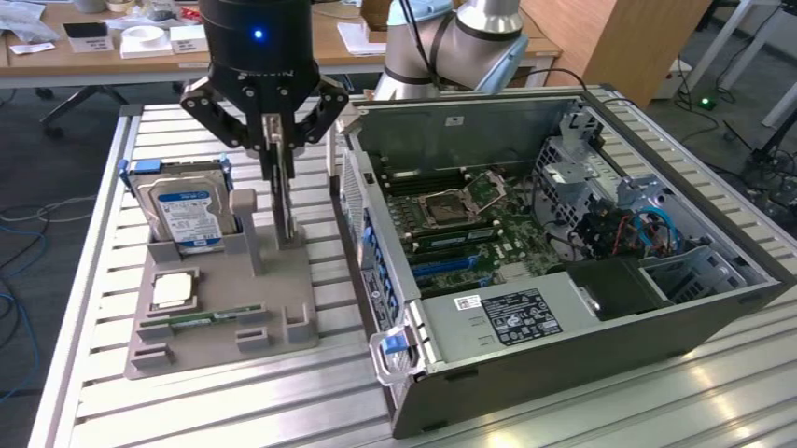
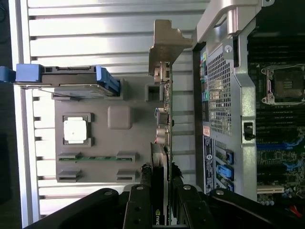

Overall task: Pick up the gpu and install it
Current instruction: 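Pick up the gpu and move the gpu toward the slot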

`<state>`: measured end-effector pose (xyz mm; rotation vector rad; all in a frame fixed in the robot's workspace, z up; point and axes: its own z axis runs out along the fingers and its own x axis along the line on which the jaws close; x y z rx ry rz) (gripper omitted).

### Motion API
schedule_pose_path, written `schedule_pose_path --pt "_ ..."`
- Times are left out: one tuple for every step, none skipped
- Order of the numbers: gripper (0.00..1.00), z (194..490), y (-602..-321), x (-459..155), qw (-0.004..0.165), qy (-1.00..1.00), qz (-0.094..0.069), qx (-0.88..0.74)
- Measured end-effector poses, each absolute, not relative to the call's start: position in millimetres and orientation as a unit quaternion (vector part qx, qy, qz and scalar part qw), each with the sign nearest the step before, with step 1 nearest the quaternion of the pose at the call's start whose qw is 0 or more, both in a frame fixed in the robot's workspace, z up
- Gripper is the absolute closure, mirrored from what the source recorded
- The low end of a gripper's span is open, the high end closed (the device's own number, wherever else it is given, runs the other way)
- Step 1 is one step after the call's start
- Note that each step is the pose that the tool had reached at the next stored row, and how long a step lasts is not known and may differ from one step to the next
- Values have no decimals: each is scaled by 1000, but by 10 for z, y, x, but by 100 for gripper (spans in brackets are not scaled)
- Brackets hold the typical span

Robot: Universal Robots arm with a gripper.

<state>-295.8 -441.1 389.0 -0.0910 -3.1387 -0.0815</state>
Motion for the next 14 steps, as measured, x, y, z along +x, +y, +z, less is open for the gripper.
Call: schedule_pose_path --pt "74 3905 -4411 -2959 0 -999 -26 -29" --pt "74 3919 -4411 -2958 0 -999 -26 -29" --pt "74 3931 -4411 -2959 0 -999 -26 -29" --pt "74 3944 -4411 -2958 0 -999 -26 -29" --pt "74 3958 -4411 -2958 0 -999 -26 -29" --pt "74 3973 -4411 -2958 0 -999 -26 -29" --pt "74 3989 -4411 -2958 0 -999 -26 -29" --pt "74 4003 -4411 -2959 0 -999 -26 -29" --pt "74 4018 -4411 -2958 0 -999 -26 -29" --pt "74 4032 -4411 -2958 0 -999 -26 -29" --pt "74 4043 -4411 -2959 0 -999 -26 -29" --pt "74 4053 -4411 -2959 0 -999 -26 -29" --pt "74 4060 -4411 -2958 0 -999 -26 -29" --pt "74 4065 -4411 -2958 0 -999 -26 -29"
